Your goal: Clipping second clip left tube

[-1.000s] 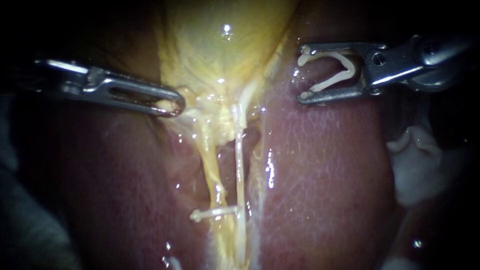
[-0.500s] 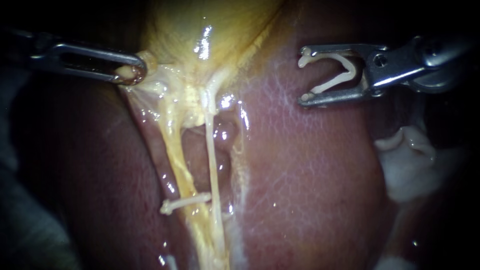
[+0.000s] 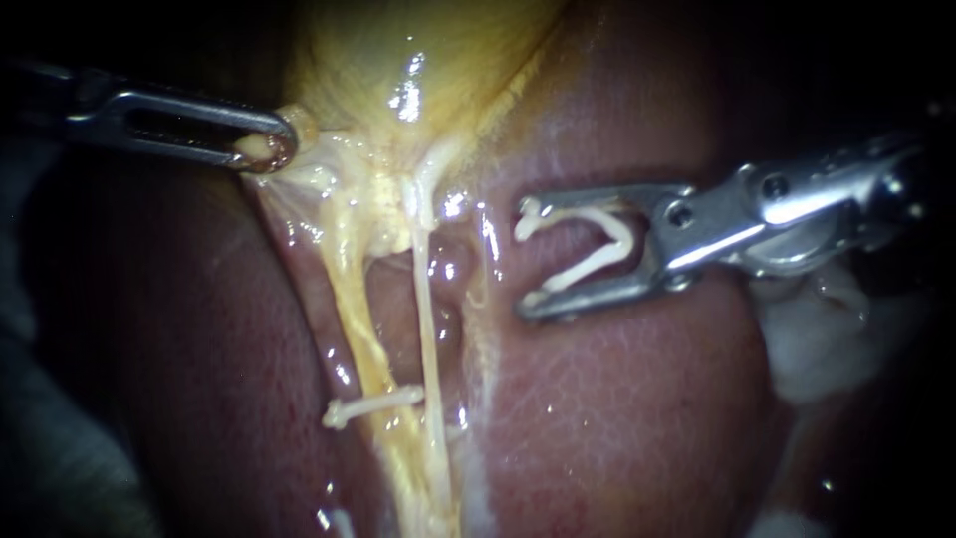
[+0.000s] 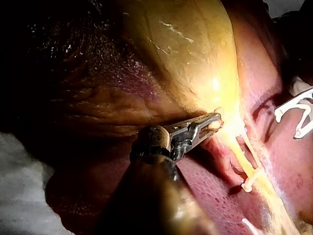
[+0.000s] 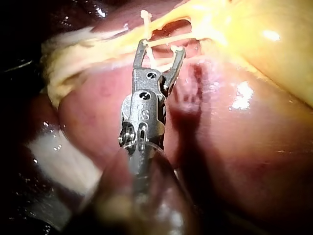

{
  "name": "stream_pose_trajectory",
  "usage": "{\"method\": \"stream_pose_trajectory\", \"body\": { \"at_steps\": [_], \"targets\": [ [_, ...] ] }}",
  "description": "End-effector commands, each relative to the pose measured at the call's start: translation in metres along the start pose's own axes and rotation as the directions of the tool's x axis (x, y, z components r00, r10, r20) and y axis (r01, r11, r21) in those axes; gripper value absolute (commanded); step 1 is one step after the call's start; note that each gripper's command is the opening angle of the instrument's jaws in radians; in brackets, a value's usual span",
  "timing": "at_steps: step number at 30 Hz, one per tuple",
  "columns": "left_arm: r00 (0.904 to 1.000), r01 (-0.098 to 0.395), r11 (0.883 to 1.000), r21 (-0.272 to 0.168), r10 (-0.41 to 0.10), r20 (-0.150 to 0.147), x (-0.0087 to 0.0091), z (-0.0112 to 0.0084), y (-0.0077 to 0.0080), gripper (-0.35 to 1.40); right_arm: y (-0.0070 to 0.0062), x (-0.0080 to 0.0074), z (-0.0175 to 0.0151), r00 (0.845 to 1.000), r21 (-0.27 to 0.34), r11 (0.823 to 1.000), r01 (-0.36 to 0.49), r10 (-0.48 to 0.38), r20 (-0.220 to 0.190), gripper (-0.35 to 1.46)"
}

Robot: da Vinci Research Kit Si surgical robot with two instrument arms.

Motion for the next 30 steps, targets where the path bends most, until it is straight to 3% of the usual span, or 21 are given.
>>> {"method": "stream_pose_trajectory", "body": {
  "at_steps": [1, 6, 16, 21, 30],
  "targets": [
    [1.0000, 0.000, 1.000, 0.000, 0.000, 0.000, 0.0000, 0.0000, 0.0000, -0.35, -0.0002, -0.0002, 0.0006, 1.000, 0.008, 1.000, -0.020, 0.020, -0.001, 0.49],
    [1.0000, 0.000, 1.000, 0.000, 0.000, 0.000, 0.0000, 0.0000, 0.0001, -0.35, -0.0010, -0.0013, 0.0037, 0.989, 0.055, 0.988, -0.147, 0.148, -0.028, 0.49],
    [1.0000, 0.000, 1.000, 0.001, 0.000, 0.000, 0.0000, 0.0000, 0.0001, -0.35, -0.0016, -0.0036, 0.0089, 0.959, 0.150, 0.951, -0.270, 0.280, -0.047, 0.47],
    [1.0000, 0.000, 1.000, 0.001, 0.000, 0.000, -0.0001, 0.0000, 0.0001, -0.35, -0.0012, -0.0055, 0.0106, 0.952, 0.164, 0.942, -0.294, 0.304, -0.038, 0.47],
    [1.0000, 0.000, 1.000, 0.001, 0.000, 0.000, -0.0001, -0.0001, 0.0002, -0.35, 0.0005, -0.0083, 0.0115, 0.949, 0.151, 0.941, -0.304, 0.313, -0.038, 0.47]
  ]
}}
